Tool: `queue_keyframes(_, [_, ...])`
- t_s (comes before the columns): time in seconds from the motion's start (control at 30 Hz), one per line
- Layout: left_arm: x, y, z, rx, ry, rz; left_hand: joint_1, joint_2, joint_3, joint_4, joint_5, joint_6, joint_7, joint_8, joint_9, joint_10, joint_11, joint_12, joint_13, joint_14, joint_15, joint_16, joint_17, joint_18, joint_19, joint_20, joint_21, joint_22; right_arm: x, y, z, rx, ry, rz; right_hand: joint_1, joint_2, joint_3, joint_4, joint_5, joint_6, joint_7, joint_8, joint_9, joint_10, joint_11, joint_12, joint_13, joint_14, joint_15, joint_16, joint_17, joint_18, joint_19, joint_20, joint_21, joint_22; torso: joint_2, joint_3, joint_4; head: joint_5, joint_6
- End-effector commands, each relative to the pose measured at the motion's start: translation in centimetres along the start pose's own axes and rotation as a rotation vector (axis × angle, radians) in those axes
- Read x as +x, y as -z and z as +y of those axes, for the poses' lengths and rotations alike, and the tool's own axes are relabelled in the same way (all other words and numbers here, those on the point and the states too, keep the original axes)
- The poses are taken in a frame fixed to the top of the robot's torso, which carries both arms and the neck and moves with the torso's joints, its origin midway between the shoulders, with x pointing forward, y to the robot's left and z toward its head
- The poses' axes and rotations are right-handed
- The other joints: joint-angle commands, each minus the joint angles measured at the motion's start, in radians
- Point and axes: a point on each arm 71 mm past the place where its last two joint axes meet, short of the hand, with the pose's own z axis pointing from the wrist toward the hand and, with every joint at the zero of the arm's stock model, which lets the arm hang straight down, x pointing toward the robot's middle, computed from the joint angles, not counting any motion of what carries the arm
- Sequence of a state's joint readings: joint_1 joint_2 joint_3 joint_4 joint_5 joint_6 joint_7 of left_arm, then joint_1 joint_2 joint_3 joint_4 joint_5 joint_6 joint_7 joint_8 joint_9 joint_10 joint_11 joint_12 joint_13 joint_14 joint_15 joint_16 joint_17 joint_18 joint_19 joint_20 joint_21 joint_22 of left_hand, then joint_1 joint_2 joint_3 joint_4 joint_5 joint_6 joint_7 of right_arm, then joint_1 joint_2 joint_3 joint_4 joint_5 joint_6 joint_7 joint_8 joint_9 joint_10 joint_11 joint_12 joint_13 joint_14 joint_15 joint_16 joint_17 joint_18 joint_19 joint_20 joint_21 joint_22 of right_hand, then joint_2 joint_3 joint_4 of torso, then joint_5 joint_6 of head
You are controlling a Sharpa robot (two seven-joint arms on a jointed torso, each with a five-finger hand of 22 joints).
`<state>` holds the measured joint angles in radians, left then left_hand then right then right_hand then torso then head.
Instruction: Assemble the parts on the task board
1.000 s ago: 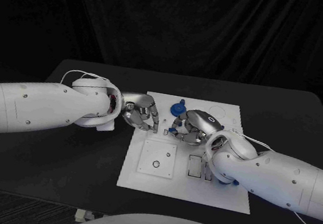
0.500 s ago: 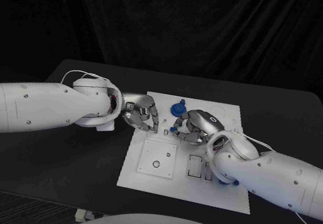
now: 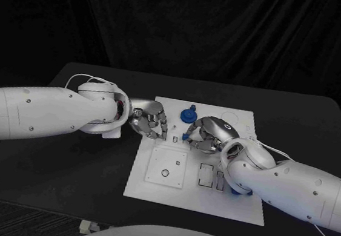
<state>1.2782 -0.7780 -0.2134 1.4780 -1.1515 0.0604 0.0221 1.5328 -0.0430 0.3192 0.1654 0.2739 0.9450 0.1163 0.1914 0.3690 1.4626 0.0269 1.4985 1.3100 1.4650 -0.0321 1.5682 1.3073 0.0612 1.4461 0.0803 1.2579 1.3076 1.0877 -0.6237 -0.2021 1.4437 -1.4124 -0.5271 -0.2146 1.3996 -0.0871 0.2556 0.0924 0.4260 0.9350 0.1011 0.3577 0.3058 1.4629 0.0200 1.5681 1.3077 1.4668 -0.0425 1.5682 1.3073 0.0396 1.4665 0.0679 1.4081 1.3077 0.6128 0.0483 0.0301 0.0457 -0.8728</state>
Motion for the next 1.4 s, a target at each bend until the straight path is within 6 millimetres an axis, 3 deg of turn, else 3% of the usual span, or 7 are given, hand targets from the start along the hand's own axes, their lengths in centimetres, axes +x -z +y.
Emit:
queue_keyframes(0.03, [0.18,-0.08,-0.13,0.005,0.008,0.016,0.006,0.006,-0.001,0.006,0.002,-0.005,0.001,0.005,-0.001,0.049,0.005,-0.003,0.194,0.106,0.006,0.003,0.264,0.003,-0.007,0.001,-0.004,0.178,0.54,0.20,-0.38,0.035,0.012,0.044,-0.004,-0.006,0.000,-0.006,0.005,-0.005,0.001,-0.004,0.000,0.108,0.007,0.003,0.263,0.104,0.006,0.003,0.263,0.008,0.000,0.005,-0.005,0.198,0.000,-0.0002,-0.0002,0.001,0.000])
queue_keyframes(0.47, [0.23,-0.11,-0.11,-0.001,0.008,0.022,0.006,0.008,-0.002,0.008,0.003,-0.008,0.002,0.005,-0.003,0.048,0.006,-0.004,0.193,0.106,0.006,0.003,0.264,0.004,-0.008,0.001,-0.007,0.177,0.60,0.15,-0.16,0.017,0.013,0.047,-0.005,-0.015,-0.002,-0.011,-0.015,-0.015,0.004,-0.007,-0.001,0.108,0.010,0.003,0.263,0.104,0.009,0.003,0.263,0.009,-0.002,0.008,-0.010,0.197,0.000,-0.0002,0.0002,0.002,0.000])
queue_keyframes(0.6, [0.24,-0.11,-0.08,-0.004,0.008,0.025,0.006,0.007,-0.002,0.008,0.003,-0.009,0.002,0.005,-0.003,0.047,0.006,-0.005,0.192,0.106,0.006,0.003,0.264,0.005,-0.010,0.002,-0.010,0.177,0.58,0.14,-0.10,0.013,0.012,0.044,-0.017,-0.023,-0.012,-0.005,-0.067,-0.035,0.010,-0.012,-0.002,0.108,0.016,0.003,0.263,0.104,0.014,0.003,0.263,0.009,-0.002,0.012,-0.012,0.197,0.000,0.0000,0.0007,0.000,0.000])
queue_keyframes(1.03, [0.30,-0.16,-0.06,-0.009,0.008,0.033,0.010,0.004,-0.003,0.005,0.002,-0.011,0.002,0.005,-0.005,0.045,0.006,-0.007,0.190,0.105,0.007,0.002,0.263,0.005,-0.012,0.002,-0.015,0.175,0.55,0.12,0.05,0.002,0.009,0.035,-0.029,-0.026,-0.025,0.008,-0.114,-0.037,0.009,0.000,0.002,0.108,0.016,0.003,0.263,0.104,0.015,0.003,0.263,0.009,-0.002,0.014,-0.015,0.197,0.001,0.0002,0.0007,0.000,0.000])
queue_keyframes(1.23, [0.32,-0.16,-0.05,-0.011,0.008,0.035,0.012,0.003,-0.003,0.004,0.002,-0.012,0.003,0.006,-0.006,0.044,0.007,-0.008,0.189,0.105,0.007,0.001,0.262,0.006,-0.013,0.002,-0.015,0.175,0.56,0.10,0.07,0.003,0.008,0.034,-0.036,-0.029,-0.039,0.021,-0.168,-0.042,0.008,0.008,0.004,0.108,0.015,0.003,0.263,0.104,0.015,0.003,0.263,0.009,-0.002,0.015,-0.017,0.197,0.000,-0.0001,0.0004,0.001,0.000])
queue_keyframes(1.4, [0.33,-0.15,-0.01,-0.014,0.008,0.036,0.012,0.003,-0.003,0.004,0.002,-0.012,0.003,0.006,-0.006,0.044,0.007,-0.008,0.189,0.105,0.007,0.001,0.262,0.006,-0.013,0.002,-0.015,0.175,0.53,0.09,0.11,0.001,0.007,0.029,-0.035,-0.026,-0.042,0.025,-0.181,-0.042,0.007,0.013,0.006,0.108,0.015,0.003,0.263,0.104,0.015,0.003,0.263,0.009,-0.001,0.014,-0.018,0.197,0.000,0.0000,0.0006,0.001,0.000])
